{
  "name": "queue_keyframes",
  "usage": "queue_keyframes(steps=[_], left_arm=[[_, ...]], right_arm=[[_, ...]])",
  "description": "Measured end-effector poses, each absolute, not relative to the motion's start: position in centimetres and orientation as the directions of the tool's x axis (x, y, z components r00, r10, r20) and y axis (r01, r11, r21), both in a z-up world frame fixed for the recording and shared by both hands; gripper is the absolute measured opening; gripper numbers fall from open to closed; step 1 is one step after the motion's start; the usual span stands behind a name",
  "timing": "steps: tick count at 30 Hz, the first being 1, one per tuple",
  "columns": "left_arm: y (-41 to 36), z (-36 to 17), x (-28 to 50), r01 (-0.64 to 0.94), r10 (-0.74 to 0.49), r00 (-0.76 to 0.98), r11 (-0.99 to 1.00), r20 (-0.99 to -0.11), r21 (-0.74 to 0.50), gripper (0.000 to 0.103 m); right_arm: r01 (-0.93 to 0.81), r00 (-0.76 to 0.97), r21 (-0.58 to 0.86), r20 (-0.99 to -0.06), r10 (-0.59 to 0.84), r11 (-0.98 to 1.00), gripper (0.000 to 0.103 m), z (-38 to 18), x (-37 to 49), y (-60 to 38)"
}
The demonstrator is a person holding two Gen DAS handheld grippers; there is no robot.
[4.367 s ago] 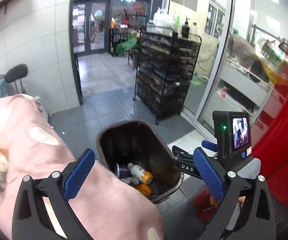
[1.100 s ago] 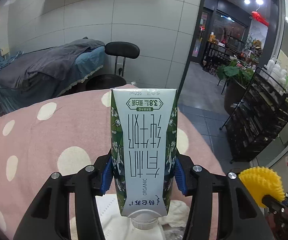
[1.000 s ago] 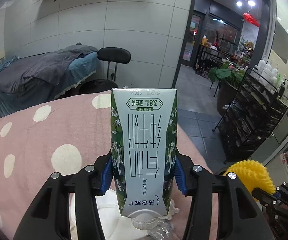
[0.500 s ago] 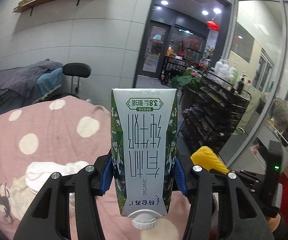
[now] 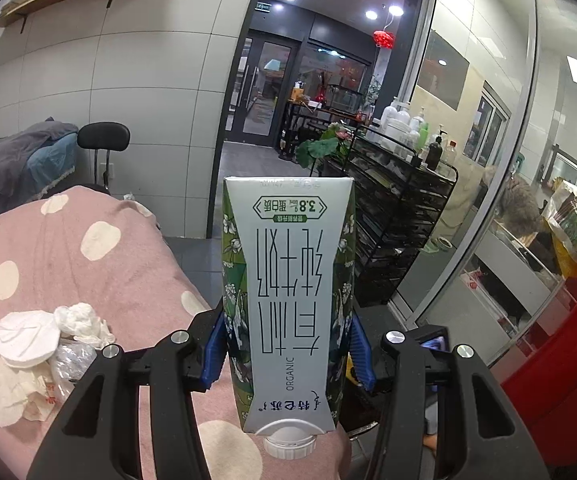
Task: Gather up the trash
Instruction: 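Carry the yellow net into the bin and open the right tool while the left carries the carton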
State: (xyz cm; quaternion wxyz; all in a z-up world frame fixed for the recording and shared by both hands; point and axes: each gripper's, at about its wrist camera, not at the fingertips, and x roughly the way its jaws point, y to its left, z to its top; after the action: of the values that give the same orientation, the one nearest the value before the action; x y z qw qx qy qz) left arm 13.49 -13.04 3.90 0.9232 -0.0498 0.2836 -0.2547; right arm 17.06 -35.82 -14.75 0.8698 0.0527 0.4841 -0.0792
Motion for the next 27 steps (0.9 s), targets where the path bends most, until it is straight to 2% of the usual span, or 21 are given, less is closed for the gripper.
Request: queue_keyframes(steps=[13, 15, 17, 18, 27], left_arm=[[-14.9, 3.4, 12.7, 0.470, -0.522, 0.679, 0.849, -0.516, -0.241, 0.050], [-15.3, 3.2, 12.8, 0.475, -0.527, 0.671, 0.845, -0.522, -0.243, 0.050], [-15.7, 3.0, 12.8, 0.481, -0.533, 0.662, 0.841, -0.527, -0.246, 0.050], [-16.0, 2.8, 12.9, 0.486, -0.536, 0.656, 0.839, -0.530, -0.247, 0.050], [-19.7, 0.5, 13.9, 0.526, -0.567, 0.578, 0.809, -0.586, -0.264, 0.050]], right_arm=[[0.273, 0.391, 0.021, -0.916, -0.091, 0.962, 0.013, -22.3, 18.5, -38.1], [0.279, 0.383, 0.023, -0.919, -0.089, 0.960, 0.023, -22.5, 18.3, -38.3], [0.292, 0.394, 0.026, -0.914, -0.095, 0.956, 0.057, -22.3, 17.9, -38.3], [0.299, 0.408, 0.029, -0.908, -0.100, 0.954, 0.062, -22.1, 17.7, -38.4], [0.365, 0.485, 0.059, -0.864, -0.136, 0.929, 0.064, -18.6, 14.8, -40.1]])
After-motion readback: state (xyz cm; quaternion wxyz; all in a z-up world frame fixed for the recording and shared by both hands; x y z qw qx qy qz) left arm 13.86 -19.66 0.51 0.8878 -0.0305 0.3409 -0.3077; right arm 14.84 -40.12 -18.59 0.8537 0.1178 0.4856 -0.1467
